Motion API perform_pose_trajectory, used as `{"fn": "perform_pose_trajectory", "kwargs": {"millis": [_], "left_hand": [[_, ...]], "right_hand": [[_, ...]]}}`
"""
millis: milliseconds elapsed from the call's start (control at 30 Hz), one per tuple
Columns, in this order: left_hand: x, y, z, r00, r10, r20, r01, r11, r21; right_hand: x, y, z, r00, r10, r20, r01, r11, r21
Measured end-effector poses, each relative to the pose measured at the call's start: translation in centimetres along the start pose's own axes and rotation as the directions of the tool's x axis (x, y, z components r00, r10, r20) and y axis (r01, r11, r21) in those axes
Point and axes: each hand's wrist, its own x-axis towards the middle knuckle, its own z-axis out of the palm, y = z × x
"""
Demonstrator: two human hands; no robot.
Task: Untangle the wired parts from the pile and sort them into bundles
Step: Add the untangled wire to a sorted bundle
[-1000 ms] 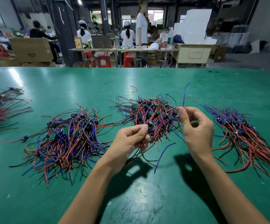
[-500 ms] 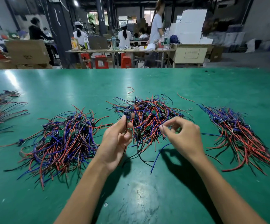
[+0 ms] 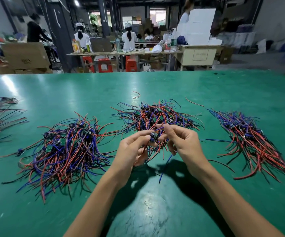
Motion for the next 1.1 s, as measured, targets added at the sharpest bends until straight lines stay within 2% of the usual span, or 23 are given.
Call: {"fn": "perform_pose_trajectory", "kwargs": {"millis": [100,233,467,667,833,1000,1100], "left_hand": [[-0.2,-0.2,0.1,1.000,0.019,0.022,-0.021,0.997,0.074],[-0.5,0.0,0.2,0.995,0.062,0.076,-0.069,0.994,0.085],[-0.8,0.1,0.2,0.991,0.118,0.068,-0.128,0.979,0.162],[-0.8,-0.3,0.4,0.987,0.145,0.064,-0.155,0.963,0.221],[-0.8,-0.3,0.3,0.986,0.139,0.090,-0.155,0.964,0.216],[-0.7,-0.2,0.4,0.994,0.104,0.035,-0.107,0.988,0.108],[-0.6,-0.3,0.5,0.992,0.126,0.015,-0.127,0.982,0.137]], "right_hand": [[0.0,-0.1,-0.1,1.000,0.017,0.001,-0.017,1.000,0.020],[0.0,0.0,-0.2,1.000,0.007,0.005,-0.007,1.000,-0.002],[-0.2,-0.4,0.2,0.999,-0.044,0.024,0.045,0.997,-0.064],[-0.2,0.0,0.2,0.989,-0.142,-0.035,0.132,0.970,-0.203],[-0.2,0.0,0.4,0.990,-0.143,-0.002,0.140,0.974,-0.176],[-0.7,0.1,1.2,0.992,-0.119,0.048,0.126,0.977,-0.175],[-1.1,0.5,2.1,0.994,-0.100,0.049,0.106,0.984,-0.141]]}}
